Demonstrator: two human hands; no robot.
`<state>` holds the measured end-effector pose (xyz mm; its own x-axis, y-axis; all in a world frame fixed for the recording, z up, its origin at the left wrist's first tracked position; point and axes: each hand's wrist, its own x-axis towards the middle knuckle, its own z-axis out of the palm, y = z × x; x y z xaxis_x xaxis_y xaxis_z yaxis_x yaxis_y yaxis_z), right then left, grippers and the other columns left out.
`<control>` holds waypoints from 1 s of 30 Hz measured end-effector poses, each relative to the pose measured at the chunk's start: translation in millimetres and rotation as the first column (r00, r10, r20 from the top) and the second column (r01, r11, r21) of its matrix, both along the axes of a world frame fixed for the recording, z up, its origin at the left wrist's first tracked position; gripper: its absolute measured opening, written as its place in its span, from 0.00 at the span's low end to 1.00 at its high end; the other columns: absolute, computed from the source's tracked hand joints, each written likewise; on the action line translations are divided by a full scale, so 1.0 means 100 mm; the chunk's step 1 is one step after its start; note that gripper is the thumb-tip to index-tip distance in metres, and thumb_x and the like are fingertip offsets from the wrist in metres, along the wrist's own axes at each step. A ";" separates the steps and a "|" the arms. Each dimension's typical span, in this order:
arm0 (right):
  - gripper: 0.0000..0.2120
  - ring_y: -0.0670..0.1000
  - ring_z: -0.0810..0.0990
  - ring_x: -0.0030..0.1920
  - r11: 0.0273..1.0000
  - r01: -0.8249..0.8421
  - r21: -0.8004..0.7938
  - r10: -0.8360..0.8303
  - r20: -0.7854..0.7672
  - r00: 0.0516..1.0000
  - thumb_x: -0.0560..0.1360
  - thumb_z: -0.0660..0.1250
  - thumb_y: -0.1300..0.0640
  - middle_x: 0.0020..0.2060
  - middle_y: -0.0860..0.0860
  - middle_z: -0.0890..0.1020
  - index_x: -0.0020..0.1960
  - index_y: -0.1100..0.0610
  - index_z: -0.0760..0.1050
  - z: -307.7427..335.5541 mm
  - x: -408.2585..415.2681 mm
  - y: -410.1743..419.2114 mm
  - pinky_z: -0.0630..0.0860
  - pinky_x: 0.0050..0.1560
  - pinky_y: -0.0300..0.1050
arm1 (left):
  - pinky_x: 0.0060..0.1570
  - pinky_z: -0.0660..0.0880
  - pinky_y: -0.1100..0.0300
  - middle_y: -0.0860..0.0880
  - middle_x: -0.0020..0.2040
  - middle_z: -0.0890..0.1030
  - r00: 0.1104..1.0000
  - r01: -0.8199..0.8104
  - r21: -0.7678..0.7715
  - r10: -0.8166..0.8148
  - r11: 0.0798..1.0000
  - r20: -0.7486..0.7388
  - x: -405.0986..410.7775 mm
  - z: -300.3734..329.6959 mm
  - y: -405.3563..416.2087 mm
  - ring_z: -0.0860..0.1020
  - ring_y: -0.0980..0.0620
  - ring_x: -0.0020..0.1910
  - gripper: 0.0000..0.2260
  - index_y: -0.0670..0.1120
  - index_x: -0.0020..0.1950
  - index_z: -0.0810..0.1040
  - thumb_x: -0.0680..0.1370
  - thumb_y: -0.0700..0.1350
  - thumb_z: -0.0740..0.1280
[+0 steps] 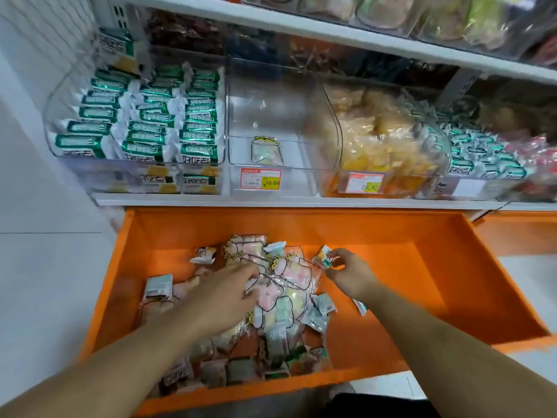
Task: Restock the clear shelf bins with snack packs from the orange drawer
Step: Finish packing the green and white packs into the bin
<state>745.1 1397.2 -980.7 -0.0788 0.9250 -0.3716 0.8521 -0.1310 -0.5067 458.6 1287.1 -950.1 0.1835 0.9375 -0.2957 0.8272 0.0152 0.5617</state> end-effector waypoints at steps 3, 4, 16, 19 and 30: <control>0.16 0.58 0.81 0.37 1.000 -0.009 -0.020 0.010 0.055 0.998 0.82 0.68 0.53 0.56 0.55 0.79 0.69 0.48 0.75 -0.45 0.12 0.30 0.76 0.32 0.47 | 0.60 0.76 0.55 0.57 0.74 0.71 0.995 -0.058 -0.059 0.062 0.997 0.078 0.20 -0.26 0.19 0.78 0.58 0.56 0.18 0.56 0.75 0.69 0.85 0.58 0.61; 0.17 0.57 0.81 0.37 1.000 -0.004 -0.021 0.005 0.053 0.999 0.82 0.68 0.52 0.58 0.57 0.79 0.70 0.46 0.75 -0.62 0.15 0.41 0.75 0.28 0.42 | 0.60 0.74 0.58 0.57 0.75 0.72 0.988 -0.091 -0.073 0.100 0.993 0.117 0.26 -0.35 0.25 0.77 0.58 0.62 0.19 0.56 0.76 0.69 0.85 0.57 0.61; 0.10 0.60 0.81 0.55 1.000 -0.005 -0.006 0.007 0.220 0.975 0.74 0.64 0.52 0.50 0.53 0.84 0.54 0.47 0.74 -1.72 0.34 1.17 0.76 0.62 0.54 | 0.50 0.73 0.64 0.66 0.58 0.76 0.892 -0.279 -0.229 0.340 0.933 0.299 0.47 -1.10 0.45 0.73 0.71 0.55 0.13 0.63 0.67 0.74 0.83 0.61 0.63; 0.12 0.62 0.82 0.48 0.999 0.032 -0.021 -0.026 0.266 0.964 0.70 0.67 0.51 0.41 0.52 0.83 0.51 0.49 0.69 -1.60 0.37 1.07 0.79 0.55 0.55 | 0.50 0.73 0.65 0.65 0.58 0.79 0.880 -0.293 -0.243 0.360 0.925 0.310 0.47 -1.11 0.46 0.75 0.69 0.55 0.10 0.61 0.64 0.77 0.83 0.59 0.65; 0.19 0.54 0.82 0.50 0.979 -0.178 -0.103 0.163 -0.142 0.976 0.68 0.85 0.56 0.48 0.52 0.81 0.52 0.51 0.78 -0.31 0.14 0.75 0.82 0.53 0.55 | 0.59 0.82 0.46 0.53 0.57 0.83 0.631 -0.336 -0.534 0.607 0.776 0.483 0.59 -0.93 0.57 0.85 0.52 0.53 0.04 0.59 0.55 0.78 0.82 0.56 0.69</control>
<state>759.0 1472.4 -1011.6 -0.2870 0.8455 -0.4503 0.7936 -0.0534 -0.6060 517.6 1343.7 -1043.0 0.0074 0.7867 -0.6173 0.1248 0.6118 0.7811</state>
